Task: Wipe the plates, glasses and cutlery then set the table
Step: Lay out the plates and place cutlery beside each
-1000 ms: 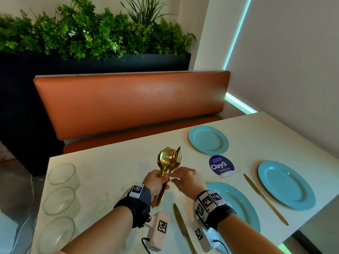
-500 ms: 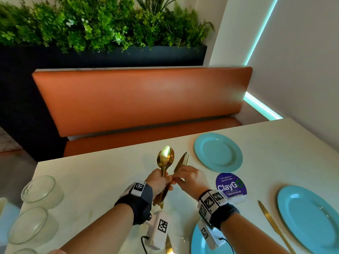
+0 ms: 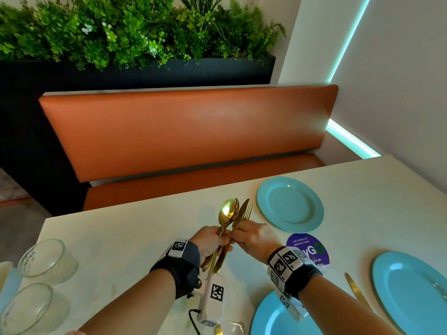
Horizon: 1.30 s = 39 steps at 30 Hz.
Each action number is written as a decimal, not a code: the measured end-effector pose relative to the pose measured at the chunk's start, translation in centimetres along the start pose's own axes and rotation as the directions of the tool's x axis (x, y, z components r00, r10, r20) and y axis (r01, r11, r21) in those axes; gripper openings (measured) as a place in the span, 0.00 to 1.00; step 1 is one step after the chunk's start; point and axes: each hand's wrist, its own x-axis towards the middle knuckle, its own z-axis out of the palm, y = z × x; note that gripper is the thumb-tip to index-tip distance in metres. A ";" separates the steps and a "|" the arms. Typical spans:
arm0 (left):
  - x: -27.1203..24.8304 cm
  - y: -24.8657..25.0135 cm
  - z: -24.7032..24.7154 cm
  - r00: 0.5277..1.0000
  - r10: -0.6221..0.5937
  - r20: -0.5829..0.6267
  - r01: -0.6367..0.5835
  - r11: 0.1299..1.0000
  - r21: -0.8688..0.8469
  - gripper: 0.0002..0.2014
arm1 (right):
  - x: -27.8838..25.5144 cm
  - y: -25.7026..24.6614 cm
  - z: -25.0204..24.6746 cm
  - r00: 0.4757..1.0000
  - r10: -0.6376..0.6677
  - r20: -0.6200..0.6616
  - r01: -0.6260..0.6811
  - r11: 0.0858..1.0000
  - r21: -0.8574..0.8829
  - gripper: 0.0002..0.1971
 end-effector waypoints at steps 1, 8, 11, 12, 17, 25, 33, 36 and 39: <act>0.1 0.1 0.0 1.000 0.001 -0.004 -0.001 1.000 -0.014 0.06 | 0.1 0.1 0.0 1.000 -0.004 0.001 0.004 1.000 -0.004 0.04; 0.4 -0.1 -0.4 0.998 -0.012 -0.059 0.016 0.997 0.075 0.09 | 0.9 0.1 -0.2 0.993 -0.083 0.085 0.089 0.994 -0.068 0.07; 0.6 -0.5 -0.5 0.996 -0.018 -0.082 0.024 0.997 0.070 0.13 | 1.2 -0.1 -0.3 0.986 -0.114 0.125 0.124 0.990 -0.071 0.06; 0.5 -0.5 -0.5 0.996 -0.012 -0.086 0.018 0.998 0.064 0.14 | 1.2 -0.1 -0.3 0.984 -0.117 0.137 0.127 0.989 -0.069 0.07; 0.8 -0.5 -0.8 0.997 0.024 -0.076 -0.019 0.998 0.060 0.13 | 0.8 0.2 -0.2 0.977 -0.080 0.199 0.099 0.991 -0.089 0.07; 1.9 1.2 -3.3 0.938 0.070 -0.340 -0.099 0.993 -0.069 0.05 | 2.3 2.8 -1.2 0.627 0.630 0.458 -0.657 0.744 -0.125 0.08; 4.1 0.9 -5.1 0.943 0.028 -0.331 -0.086 0.983 -0.162 0.03 | 5.4 8.7 3.5 0.031 0.836 0.547 -0.919 0.239 -0.313 0.14; 4.5 0.1 -5.6 0.950 0.020 -0.311 -0.071 0.986 -0.152 0.04 | 5.5 9.5 5.6 -0.008 0.838 0.546 -0.943 0.174 -0.282 0.12; 4.9 -0.4 -6.2 0.952 0.014 -0.304 -0.067 0.984 -0.165 0.05 | 5.4 9.7 6.5 -0.024 0.835 0.550 -0.970 0.114 -0.215 0.11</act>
